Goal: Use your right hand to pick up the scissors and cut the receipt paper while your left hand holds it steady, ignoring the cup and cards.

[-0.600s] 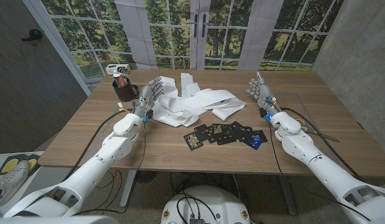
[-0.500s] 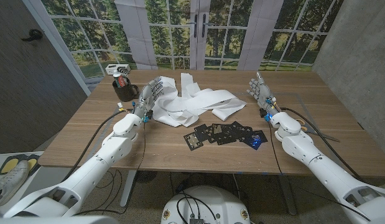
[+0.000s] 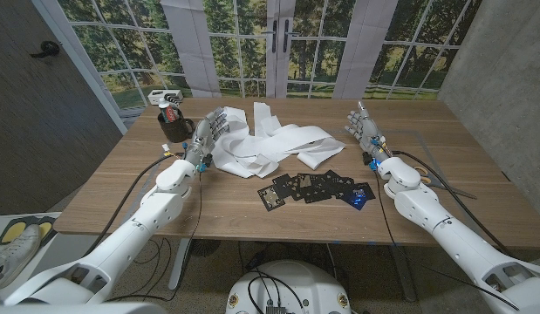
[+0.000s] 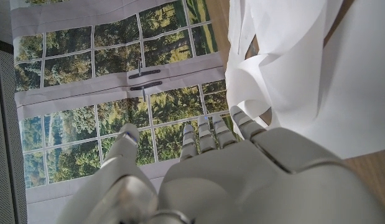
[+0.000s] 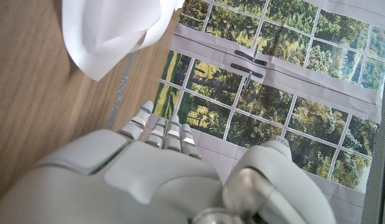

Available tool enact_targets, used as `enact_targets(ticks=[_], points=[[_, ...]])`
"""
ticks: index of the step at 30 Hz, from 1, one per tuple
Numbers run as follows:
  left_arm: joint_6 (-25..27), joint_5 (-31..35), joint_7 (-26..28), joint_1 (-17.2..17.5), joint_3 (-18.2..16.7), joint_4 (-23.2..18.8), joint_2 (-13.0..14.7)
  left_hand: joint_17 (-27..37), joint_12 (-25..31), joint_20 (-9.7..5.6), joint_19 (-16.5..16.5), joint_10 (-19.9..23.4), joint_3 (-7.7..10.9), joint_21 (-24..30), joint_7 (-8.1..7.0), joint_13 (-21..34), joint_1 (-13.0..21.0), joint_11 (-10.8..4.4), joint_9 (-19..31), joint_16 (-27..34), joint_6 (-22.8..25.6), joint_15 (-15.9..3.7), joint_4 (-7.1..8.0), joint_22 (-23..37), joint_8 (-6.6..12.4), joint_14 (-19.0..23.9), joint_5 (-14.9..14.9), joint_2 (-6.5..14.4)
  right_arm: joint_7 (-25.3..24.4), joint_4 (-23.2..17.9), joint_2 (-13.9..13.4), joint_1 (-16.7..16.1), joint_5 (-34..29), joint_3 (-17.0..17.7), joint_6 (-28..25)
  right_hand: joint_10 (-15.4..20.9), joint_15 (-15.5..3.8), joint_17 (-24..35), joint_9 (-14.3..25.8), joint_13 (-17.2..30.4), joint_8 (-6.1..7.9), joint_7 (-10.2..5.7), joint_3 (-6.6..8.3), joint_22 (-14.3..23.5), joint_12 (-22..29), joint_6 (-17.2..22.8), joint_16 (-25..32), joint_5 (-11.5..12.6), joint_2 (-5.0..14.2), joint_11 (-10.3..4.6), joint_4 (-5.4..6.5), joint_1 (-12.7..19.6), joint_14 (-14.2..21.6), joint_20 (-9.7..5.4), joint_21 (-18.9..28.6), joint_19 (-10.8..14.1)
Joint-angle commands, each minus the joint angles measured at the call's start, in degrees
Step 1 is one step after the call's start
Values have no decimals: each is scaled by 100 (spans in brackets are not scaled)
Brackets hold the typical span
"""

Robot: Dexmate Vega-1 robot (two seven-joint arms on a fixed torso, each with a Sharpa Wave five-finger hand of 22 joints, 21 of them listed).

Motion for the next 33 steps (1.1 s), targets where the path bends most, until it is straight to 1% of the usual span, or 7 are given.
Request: enact_targets(ticks=[1, 11, 21, 23, 26, 30, 33], points=[[-159, 65, -6, 20, -21, 45, 11, 14, 19, 16, 55, 32, 18, -7, 17, 8, 72, 8, 21, 13, 67, -68, 6, 6, 25, 28, 10, 12, -156, -79, -30, 27, -111, -36, -99, 55, 38, 13, 16, 7, 31, 39, -29, 13, 30, 31, 45, 38, 0, -13, -1, 63, 39, -1, -20, 38], [-159, 129, -102, -81, 7, 212, 63, 14, 11, 3, 53, 8, 16, -18, 20, 0, 84, 17, 21, 11, 64, -69, 6, 6, 24, 19, 11, 20, -322, -171, -132, 42, -379, -94, -127, 55, -66, -10, 13, 5, 30, 26, -20, 13, 11, 46, -13, 38, 11, -16, -26, 100, -91, -101, -128, -57], [-150, 194, -256, -133, 76, 310, 129, 13, 11, -1, 54, -2, 10, -30, 22, -10, 97, 27, 21, 7, 67, -75, 6, 6, 24, 2, 10, 24, -379, -471, -375, -43, -521, -123, -386, 49, -145, -29, 11, 3, 25, -10, 8, 13, -3, 44, -43, 41, 41, -41, -60, 163, -171, -130, -203, -98], [-67, 43, -289, -94, 33, 262, 109, 13, 16, -4, 52, 10, 7, -34, 23, -12, 99, -4, 21, 8, 65, -73, 6, 6, 22, -1, 10, 23, -437, -575, -430, -98, -546, -109, -440, 53, -161, -33, 10, 3, 24, -22, 16, 13, -4, 40, -49, 42, 49, -50, -70, 182, -192, -129, -223, -113], [-63, 76, -212, -56, 15, 169, 143, 13, 17, -7, 54, 10, 5, -36, 24, -14, 101, -7, 21, 10, 67, -74, 5, 6, 23, 4, 10, 22, -547, -813, -586, -152, -653, -112, -641, 43, -178, -37, 10, 3, 21, -57, 27, 13, -11, 32, -51, 43, 59, -63, -85, 209, -204, -137, -240, -110], [-121, 70, -237, -60, 10, 211, 123, 13, 21, -13, 61, 18, 1, -37, 21, -17, 103, -13, 21, 15, 69, -81, 5, 6, 23, 15, 10, 20, -490, -864, -678, -134, -718, -133, -693, 25, -196, -42, 10, 3, 18, -65, 40, 12, -21, 23, -54, 44, 69, -71, -104, 242, -220, -133, -267, -126], [-72, 176, -3, -31, 13, 155, 119, 13, 31, -6, 61, 40, -8, -42, 26, -21, 103, -18, 20, -1, 71, -77, 6, 6, 24, -30, 8, 13, -460, -876, -720, -101, -747, -140, -737, 21, -195, -44, 10, 3, 18, -75, 47, 12, -23, 20, -54, 44, 73, -92, -115, 262, -223, -135, -276, -122]])
